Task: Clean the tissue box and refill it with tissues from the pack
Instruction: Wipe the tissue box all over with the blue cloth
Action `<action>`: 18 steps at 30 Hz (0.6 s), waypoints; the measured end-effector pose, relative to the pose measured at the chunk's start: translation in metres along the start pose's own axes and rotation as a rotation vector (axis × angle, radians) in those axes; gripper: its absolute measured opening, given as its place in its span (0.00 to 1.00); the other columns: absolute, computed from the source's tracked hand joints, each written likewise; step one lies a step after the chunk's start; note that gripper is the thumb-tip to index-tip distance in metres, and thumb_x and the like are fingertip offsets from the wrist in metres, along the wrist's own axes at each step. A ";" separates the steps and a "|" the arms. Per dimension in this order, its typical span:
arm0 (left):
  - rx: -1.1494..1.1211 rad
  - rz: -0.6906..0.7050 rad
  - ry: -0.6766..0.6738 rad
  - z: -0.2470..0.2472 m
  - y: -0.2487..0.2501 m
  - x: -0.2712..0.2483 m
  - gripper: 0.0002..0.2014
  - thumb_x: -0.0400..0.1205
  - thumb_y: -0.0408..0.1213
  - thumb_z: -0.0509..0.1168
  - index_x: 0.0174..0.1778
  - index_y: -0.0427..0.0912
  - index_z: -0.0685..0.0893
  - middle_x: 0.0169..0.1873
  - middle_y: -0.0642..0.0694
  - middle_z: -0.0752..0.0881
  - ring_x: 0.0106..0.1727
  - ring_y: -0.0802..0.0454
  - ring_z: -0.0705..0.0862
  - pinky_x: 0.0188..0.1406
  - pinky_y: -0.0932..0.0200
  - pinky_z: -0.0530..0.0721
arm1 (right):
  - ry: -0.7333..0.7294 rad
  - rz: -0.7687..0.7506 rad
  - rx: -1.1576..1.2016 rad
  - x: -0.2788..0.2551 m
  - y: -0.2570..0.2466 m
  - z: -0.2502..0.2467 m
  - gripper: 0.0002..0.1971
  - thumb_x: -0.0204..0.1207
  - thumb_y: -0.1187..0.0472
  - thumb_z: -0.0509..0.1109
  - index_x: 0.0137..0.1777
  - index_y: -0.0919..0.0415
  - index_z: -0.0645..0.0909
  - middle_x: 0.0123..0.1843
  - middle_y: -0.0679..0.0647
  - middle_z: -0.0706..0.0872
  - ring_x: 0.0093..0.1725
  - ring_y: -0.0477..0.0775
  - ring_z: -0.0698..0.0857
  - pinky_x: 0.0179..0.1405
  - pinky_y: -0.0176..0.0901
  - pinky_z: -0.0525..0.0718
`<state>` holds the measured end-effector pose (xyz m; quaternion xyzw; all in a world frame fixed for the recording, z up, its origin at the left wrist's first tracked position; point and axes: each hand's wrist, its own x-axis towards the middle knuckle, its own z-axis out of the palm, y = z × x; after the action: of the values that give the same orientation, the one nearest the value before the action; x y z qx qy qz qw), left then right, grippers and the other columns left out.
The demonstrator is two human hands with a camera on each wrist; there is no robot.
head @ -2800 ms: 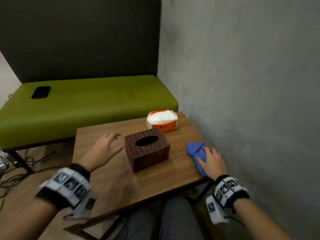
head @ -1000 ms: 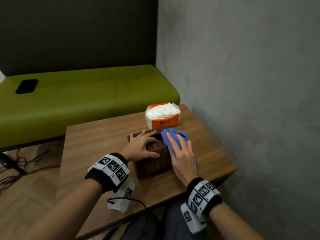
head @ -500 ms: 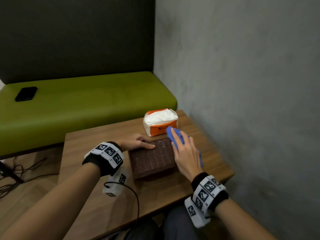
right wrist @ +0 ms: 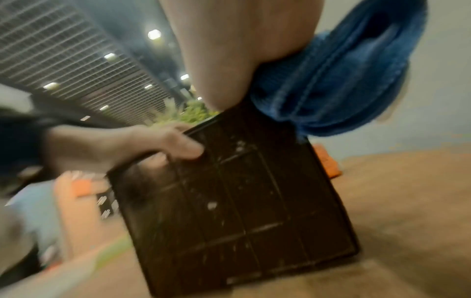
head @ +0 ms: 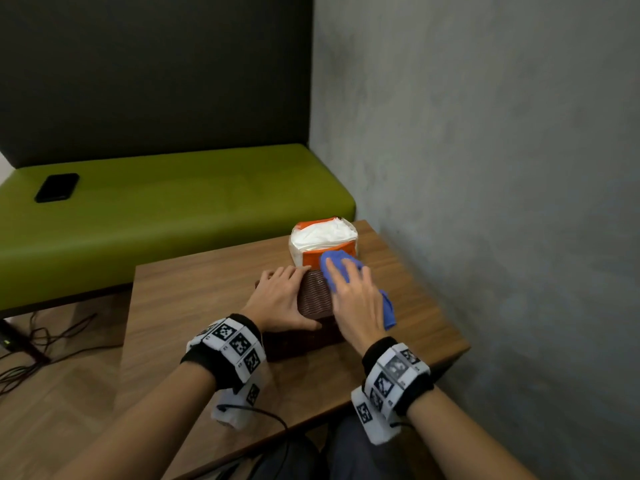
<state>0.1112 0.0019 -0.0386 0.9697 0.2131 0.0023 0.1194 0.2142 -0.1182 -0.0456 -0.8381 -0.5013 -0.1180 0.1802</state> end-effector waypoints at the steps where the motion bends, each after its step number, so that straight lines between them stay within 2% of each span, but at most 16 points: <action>1: -0.035 -0.011 0.013 0.001 -0.001 0.000 0.61 0.49 0.75 0.51 0.78 0.44 0.59 0.70 0.46 0.73 0.70 0.47 0.71 0.71 0.48 0.64 | -0.017 -0.101 -0.050 -0.003 -0.003 0.002 0.23 0.70 0.62 0.68 0.67 0.56 0.79 0.57 0.58 0.86 0.45 0.61 0.85 0.33 0.47 0.84; 2: -0.055 -0.014 0.014 0.001 -0.002 0.000 0.61 0.48 0.75 0.51 0.77 0.44 0.61 0.69 0.45 0.74 0.70 0.46 0.71 0.69 0.48 0.65 | -0.020 -0.179 -0.077 -0.005 -0.002 0.005 0.24 0.69 0.61 0.71 0.67 0.55 0.79 0.58 0.58 0.86 0.46 0.61 0.85 0.35 0.47 0.85; 3: -0.065 -0.018 0.006 0.000 -0.001 0.001 0.61 0.48 0.74 0.52 0.77 0.44 0.61 0.69 0.45 0.74 0.70 0.46 0.71 0.69 0.48 0.65 | -0.060 -0.187 -0.070 -0.003 0.002 0.003 0.25 0.71 0.59 0.71 0.70 0.54 0.76 0.61 0.58 0.84 0.50 0.62 0.84 0.38 0.49 0.85; 5: -0.077 -0.038 -0.013 -0.002 0.000 0.004 0.61 0.48 0.75 0.54 0.78 0.45 0.61 0.70 0.45 0.74 0.70 0.46 0.71 0.69 0.48 0.65 | -0.182 -0.058 -0.014 0.005 0.014 -0.005 0.25 0.80 0.55 0.62 0.77 0.50 0.66 0.70 0.60 0.76 0.61 0.64 0.78 0.48 0.54 0.83; 6: -0.085 -0.049 -0.021 -0.002 0.001 0.005 0.60 0.50 0.75 0.57 0.78 0.45 0.61 0.70 0.45 0.73 0.71 0.46 0.71 0.69 0.48 0.65 | -0.226 0.035 0.005 0.007 0.018 -0.005 0.25 0.82 0.53 0.57 0.79 0.48 0.60 0.71 0.60 0.73 0.63 0.64 0.77 0.51 0.55 0.81; 8: -0.090 -0.058 -0.025 -0.003 0.002 0.007 0.58 0.53 0.72 0.61 0.78 0.46 0.60 0.70 0.44 0.73 0.71 0.46 0.70 0.70 0.48 0.65 | -0.261 0.126 -0.049 0.014 0.016 -0.006 0.26 0.84 0.53 0.54 0.81 0.49 0.55 0.69 0.61 0.74 0.61 0.64 0.78 0.51 0.55 0.80; 11: -0.101 -0.062 -0.042 -0.002 0.002 0.008 0.60 0.49 0.74 0.57 0.78 0.46 0.60 0.70 0.45 0.73 0.71 0.46 0.70 0.70 0.48 0.64 | -0.230 0.071 -0.211 0.014 0.005 -0.005 0.26 0.83 0.62 0.55 0.80 0.56 0.56 0.68 0.62 0.75 0.61 0.63 0.77 0.46 0.52 0.80; 13: -0.102 -0.059 -0.046 -0.003 0.002 0.008 0.59 0.50 0.73 0.60 0.78 0.46 0.60 0.70 0.45 0.74 0.71 0.46 0.70 0.70 0.48 0.64 | -0.225 -0.042 -0.257 0.008 0.004 -0.009 0.27 0.80 0.64 0.59 0.78 0.57 0.60 0.67 0.62 0.76 0.60 0.63 0.78 0.41 0.50 0.81; 16: -0.116 -0.067 -0.017 -0.002 0.001 0.009 0.61 0.47 0.74 0.56 0.78 0.46 0.62 0.70 0.45 0.75 0.70 0.45 0.71 0.69 0.49 0.65 | -0.180 -0.224 -0.190 -0.011 0.003 -0.011 0.28 0.68 0.61 0.75 0.70 0.54 0.76 0.55 0.57 0.86 0.44 0.59 0.86 0.23 0.44 0.81; 17: -0.121 -0.073 -0.011 -0.001 0.002 0.008 0.61 0.48 0.74 0.56 0.78 0.46 0.62 0.70 0.45 0.74 0.71 0.45 0.71 0.69 0.49 0.65 | -0.166 -0.213 -0.143 -0.012 0.004 -0.011 0.27 0.69 0.61 0.74 0.69 0.53 0.76 0.57 0.57 0.86 0.44 0.59 0.86 0.24 0.45 0.82; 18: -0.123 -0.078 -0.007 0.000 0.003 0.007 0.60 0.50 0.73 0.60 0.78 0.45 0.61 0.71 0.44 0.74 0.71 0.45 0.71 0.70 0.48 0.65 | -0.178 -0.149 -0.093 -0.009 0.006 -0.011 0.25 0.74 0.61 0.69 0.72 0.52 0.73 0.63 0.58 0.82 0.49 0.61 0.85 0.31 0.48 0.84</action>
<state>0.1190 0.0020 -0.0384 0.9515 0.2500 0.0074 0.1794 0.2148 -0.1324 -0.0398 -0.8131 -0.5702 -0.0792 0.0865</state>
